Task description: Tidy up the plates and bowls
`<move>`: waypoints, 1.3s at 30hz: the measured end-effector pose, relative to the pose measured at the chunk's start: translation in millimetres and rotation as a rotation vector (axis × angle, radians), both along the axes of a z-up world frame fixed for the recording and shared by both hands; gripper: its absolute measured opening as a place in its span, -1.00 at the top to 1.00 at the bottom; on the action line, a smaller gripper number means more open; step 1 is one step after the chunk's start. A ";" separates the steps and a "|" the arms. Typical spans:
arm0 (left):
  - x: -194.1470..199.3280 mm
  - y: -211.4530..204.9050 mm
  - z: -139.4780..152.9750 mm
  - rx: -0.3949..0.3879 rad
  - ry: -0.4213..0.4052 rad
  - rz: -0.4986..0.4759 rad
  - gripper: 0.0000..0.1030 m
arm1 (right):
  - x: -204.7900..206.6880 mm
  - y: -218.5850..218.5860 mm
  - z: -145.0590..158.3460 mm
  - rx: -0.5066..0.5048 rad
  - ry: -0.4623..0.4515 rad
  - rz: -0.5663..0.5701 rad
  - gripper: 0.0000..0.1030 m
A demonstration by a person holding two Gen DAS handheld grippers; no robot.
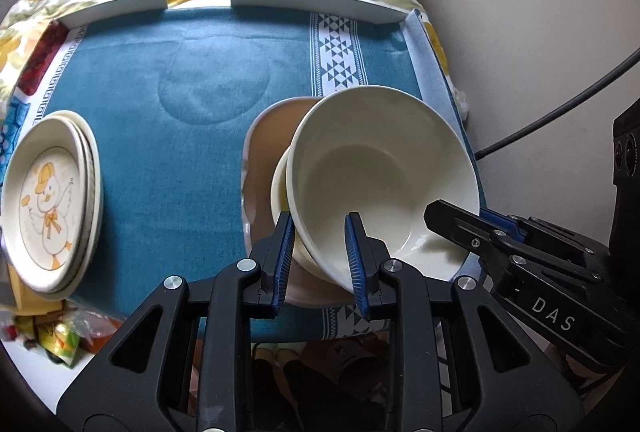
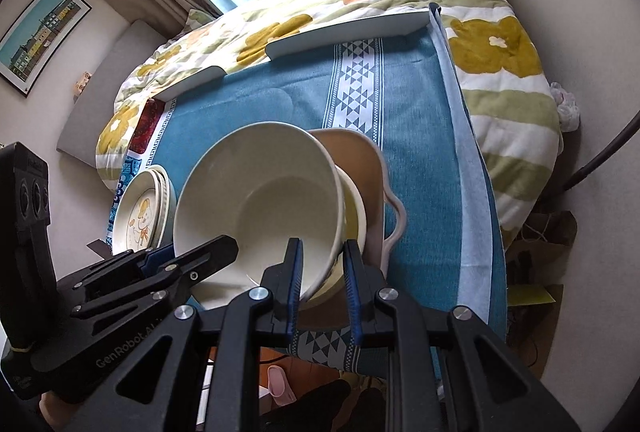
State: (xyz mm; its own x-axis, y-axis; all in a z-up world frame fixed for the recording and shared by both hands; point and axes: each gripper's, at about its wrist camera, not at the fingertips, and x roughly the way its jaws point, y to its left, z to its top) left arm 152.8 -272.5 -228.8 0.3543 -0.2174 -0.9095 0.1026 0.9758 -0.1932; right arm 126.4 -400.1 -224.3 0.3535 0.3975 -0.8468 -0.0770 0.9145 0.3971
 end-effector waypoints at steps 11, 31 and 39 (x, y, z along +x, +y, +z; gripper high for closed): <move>4.7 -13.1 -9.1 0.130 0.002 -0.045 0.55 | 2.1 7.5 -10.3 -0.051 0.006 0.026 0.64; 3.7 -17.6 -18.1 0.204 0.005 -0.095 0.55 | 4.5 16.9 -10.6 -0.135 0.012 0.036 0.64; 5.3 -12.2 -15.4 0.177 0.018 -0.093 0.55 | 5.3 16.8 -10.7 -0.132 0.020 0.031 0.64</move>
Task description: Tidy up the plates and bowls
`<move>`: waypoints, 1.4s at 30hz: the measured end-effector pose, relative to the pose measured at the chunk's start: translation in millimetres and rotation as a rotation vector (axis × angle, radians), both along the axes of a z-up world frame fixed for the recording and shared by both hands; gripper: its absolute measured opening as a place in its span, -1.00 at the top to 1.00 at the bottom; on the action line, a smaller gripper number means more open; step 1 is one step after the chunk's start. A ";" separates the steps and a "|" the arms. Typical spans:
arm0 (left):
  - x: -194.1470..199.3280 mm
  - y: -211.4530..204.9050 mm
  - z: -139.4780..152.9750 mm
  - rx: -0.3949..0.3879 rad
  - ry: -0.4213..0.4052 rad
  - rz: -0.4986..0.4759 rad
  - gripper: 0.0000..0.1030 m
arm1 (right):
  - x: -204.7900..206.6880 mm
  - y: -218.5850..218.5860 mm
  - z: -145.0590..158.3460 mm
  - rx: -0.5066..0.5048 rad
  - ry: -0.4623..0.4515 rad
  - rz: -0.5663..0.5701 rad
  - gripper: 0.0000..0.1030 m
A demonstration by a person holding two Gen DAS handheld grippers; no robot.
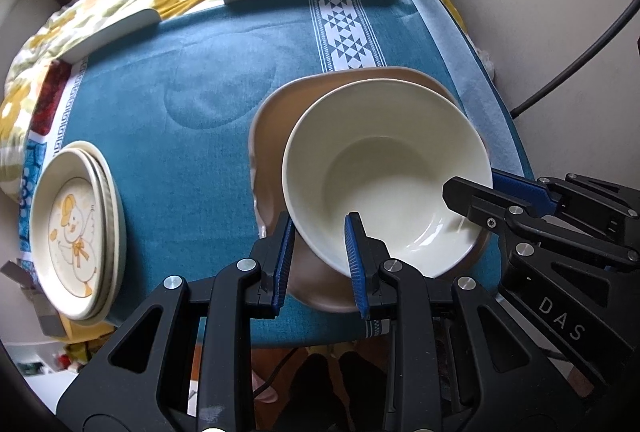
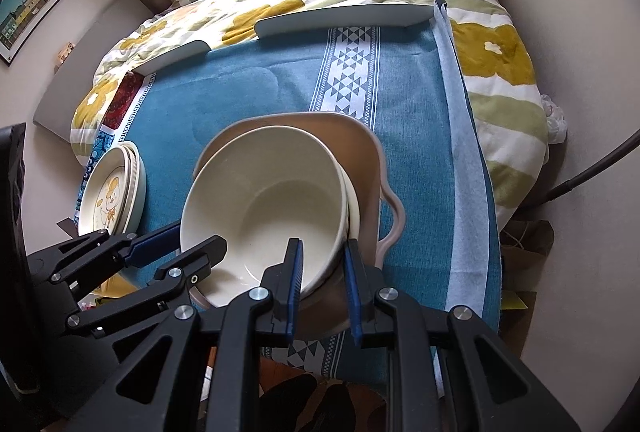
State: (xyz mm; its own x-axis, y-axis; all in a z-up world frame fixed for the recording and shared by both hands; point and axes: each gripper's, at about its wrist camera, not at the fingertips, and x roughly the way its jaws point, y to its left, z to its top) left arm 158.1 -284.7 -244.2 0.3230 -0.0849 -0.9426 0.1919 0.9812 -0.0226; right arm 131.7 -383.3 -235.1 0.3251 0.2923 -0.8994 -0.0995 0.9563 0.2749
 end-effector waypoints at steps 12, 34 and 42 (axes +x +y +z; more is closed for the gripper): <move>2.3 30.0 61.5 -0.003 -0.087 -0.001 0.38 | -7.8 -37.6 60.9 0.071 -0.120 -0.030 -0.69; 17.5 43.7 -7.6 0.101 0.159 -0.158 -0.63 | 15.1 -29.3 -14.2 -0.210 0.161 0.220 -0.43; 31.8 29.9 -40.0 0.027 0.256 -0.188 0.07 | 29.7 -8.8 -38.2 -0.193 0.244 0.317 0.18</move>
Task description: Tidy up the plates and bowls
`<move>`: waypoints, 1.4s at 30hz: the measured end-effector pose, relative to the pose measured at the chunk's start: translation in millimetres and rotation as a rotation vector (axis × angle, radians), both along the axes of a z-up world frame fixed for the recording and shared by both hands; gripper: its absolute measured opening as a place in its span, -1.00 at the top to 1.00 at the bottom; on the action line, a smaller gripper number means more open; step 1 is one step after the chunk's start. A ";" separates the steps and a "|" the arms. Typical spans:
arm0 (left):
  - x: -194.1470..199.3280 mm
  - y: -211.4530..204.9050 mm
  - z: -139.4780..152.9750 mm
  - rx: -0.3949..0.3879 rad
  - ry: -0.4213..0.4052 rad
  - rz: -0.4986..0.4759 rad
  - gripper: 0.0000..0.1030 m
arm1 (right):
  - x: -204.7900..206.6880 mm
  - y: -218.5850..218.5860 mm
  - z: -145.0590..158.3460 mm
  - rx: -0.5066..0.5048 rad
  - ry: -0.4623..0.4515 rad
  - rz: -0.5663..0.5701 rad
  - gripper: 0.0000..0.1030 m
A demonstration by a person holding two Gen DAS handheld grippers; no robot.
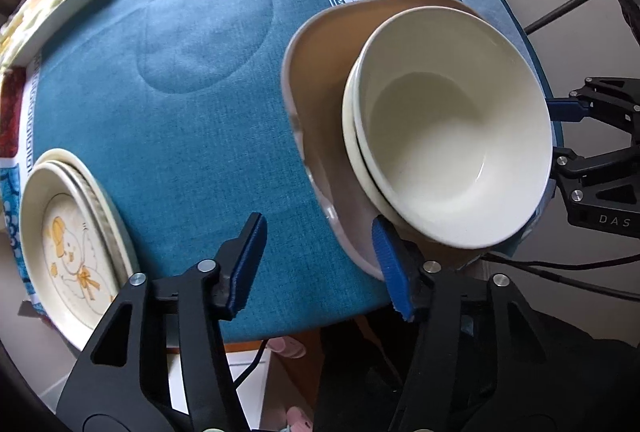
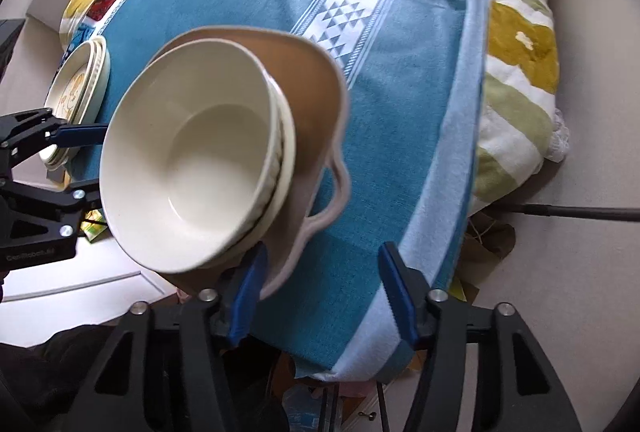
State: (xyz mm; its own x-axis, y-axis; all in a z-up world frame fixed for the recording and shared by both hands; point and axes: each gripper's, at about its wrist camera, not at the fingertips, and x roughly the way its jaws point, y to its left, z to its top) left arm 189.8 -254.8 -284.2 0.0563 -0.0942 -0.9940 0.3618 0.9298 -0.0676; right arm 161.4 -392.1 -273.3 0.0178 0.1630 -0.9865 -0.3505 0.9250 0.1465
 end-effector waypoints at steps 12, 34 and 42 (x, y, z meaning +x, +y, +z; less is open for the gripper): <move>-9.8 -19.1 -8.7 -0.039 -0.026 -0.085 0.65 | -10.9 8.3 -6.3 0.080 -0.052 0.067 0.70; -13.5 51.2 64.1 -0.027 -0.218 0.011 0.64 | 2.4 58.3 58.8 0.120 -0.232 0.184 0.70; -20.6 139.8 99.7 -0.007 -0.272 0.021 0.64 | 1.2 144.4 87.4 0.133 -0.284 0.218 0.70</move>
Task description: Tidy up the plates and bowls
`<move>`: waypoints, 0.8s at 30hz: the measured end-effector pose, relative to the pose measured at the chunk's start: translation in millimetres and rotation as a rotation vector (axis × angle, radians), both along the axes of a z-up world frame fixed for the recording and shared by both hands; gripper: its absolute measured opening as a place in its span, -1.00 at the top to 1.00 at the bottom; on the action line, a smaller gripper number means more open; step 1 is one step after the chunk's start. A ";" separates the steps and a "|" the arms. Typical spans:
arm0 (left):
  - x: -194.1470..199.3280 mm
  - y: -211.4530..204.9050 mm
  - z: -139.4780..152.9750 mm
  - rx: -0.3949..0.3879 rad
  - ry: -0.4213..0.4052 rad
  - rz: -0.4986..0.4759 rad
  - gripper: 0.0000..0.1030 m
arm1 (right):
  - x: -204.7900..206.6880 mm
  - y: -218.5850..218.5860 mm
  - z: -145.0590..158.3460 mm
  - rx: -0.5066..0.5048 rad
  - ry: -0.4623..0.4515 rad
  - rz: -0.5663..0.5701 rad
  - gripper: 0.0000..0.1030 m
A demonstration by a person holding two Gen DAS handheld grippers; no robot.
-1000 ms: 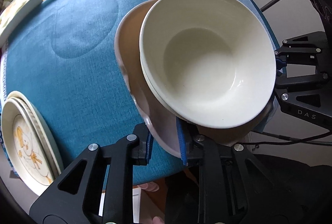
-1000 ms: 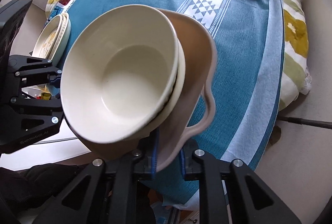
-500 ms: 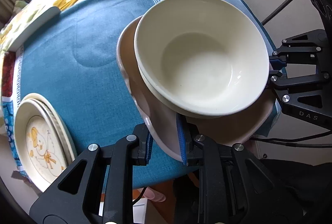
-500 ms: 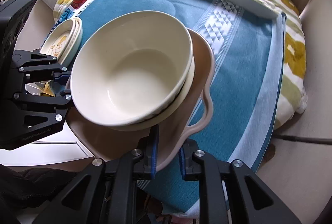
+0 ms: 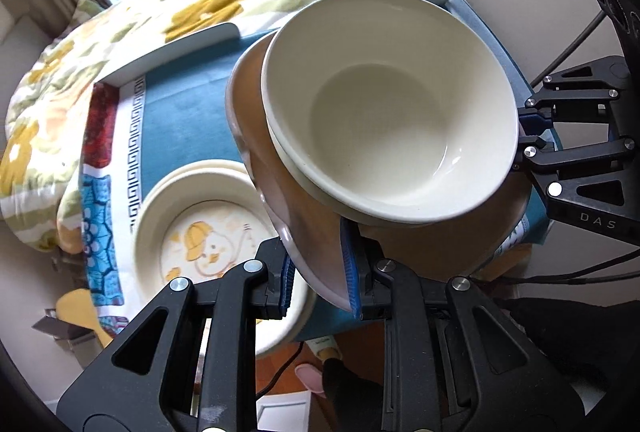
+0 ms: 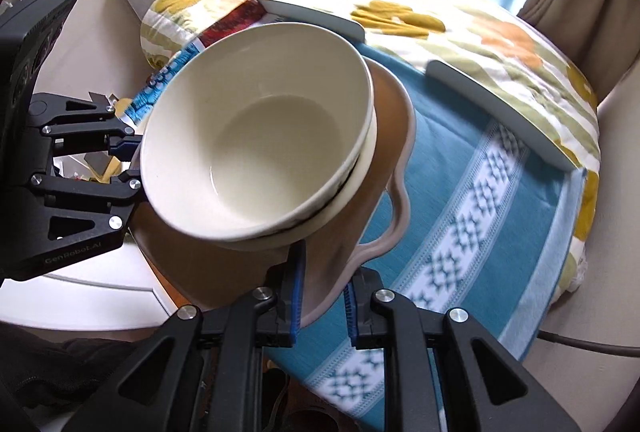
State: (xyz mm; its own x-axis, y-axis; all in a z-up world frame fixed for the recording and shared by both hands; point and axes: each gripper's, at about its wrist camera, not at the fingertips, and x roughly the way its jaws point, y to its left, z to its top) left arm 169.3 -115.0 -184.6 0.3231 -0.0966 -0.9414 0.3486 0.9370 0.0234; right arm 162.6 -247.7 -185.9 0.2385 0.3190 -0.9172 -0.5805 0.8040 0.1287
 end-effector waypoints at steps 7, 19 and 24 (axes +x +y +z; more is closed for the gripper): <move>-2.7 81.7 3.0 0.030 0.010 -0.046 0.64 | -7.9 75.1 -2.1 0.017 0.011 -0.035 0.70; -14.4 150.2 -40.2 0.009 0.068 -0.109 0.64 | -24.1 153.7 -41.0 -0.007 0.073 -0.116 0.70; -15.1 155.5 -53.1 -0.016 0.080 -0.130 0.64 | -27.1 159.0 -51.5 -0.026 0.083 -0.143 0.70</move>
